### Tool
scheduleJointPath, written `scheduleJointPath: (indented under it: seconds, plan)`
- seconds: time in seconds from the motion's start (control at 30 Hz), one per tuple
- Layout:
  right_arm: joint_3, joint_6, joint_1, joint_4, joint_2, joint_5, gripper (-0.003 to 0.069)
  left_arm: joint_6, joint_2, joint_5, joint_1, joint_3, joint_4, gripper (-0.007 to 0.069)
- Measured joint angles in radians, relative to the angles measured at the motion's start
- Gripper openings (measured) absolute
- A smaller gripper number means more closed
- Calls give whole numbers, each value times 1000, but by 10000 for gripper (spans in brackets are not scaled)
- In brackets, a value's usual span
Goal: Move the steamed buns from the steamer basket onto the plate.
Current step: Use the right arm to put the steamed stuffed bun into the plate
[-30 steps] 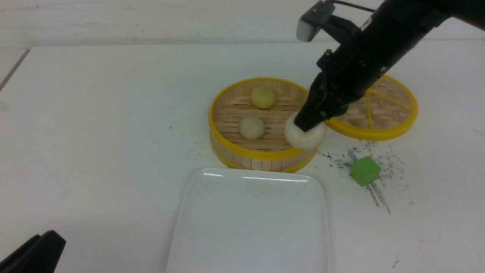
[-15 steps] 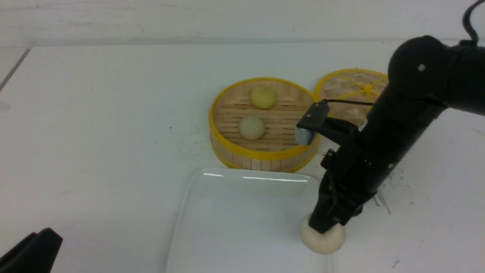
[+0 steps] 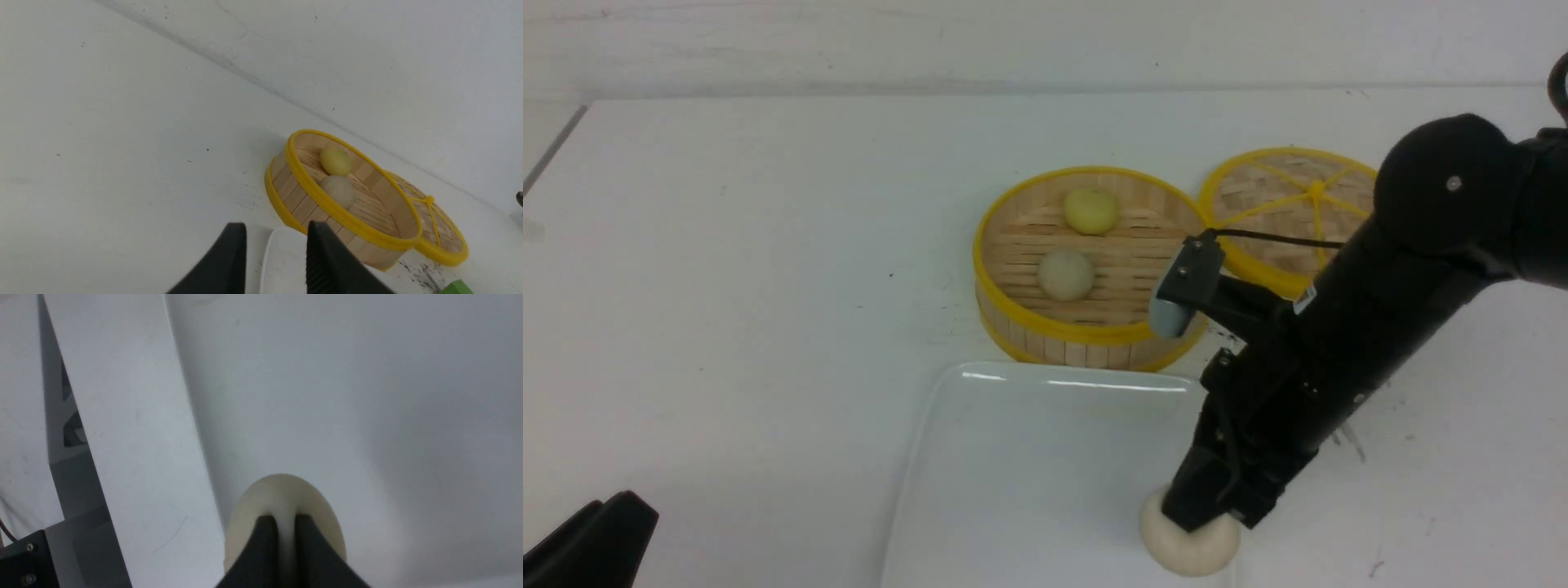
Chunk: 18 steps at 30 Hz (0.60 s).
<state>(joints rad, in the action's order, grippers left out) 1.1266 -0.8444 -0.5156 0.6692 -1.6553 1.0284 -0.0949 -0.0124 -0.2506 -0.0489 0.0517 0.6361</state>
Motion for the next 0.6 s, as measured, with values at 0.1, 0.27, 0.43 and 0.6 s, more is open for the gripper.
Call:
scheduleJointPath:
  seconds: [0.1, 0.27, 0.43, 0.6]
  plan:
    - [-27, -4, 0, 2, 0, -10, 34, 0, 0, 0, 0, 0, 0, 241]
    - [-60, -18, 0, 3, -4, -41, 34, 0, 0, 0, 0, 0, 0, 241]
    - [-65, -41, 0, 28, -14, -53, 35, 0, 0, 0, 0, 0, 0, 241]
    - [-65, -45, 0, 50, -28, -53, 50, 0, 0, 0, 0, 0, 0, 241]
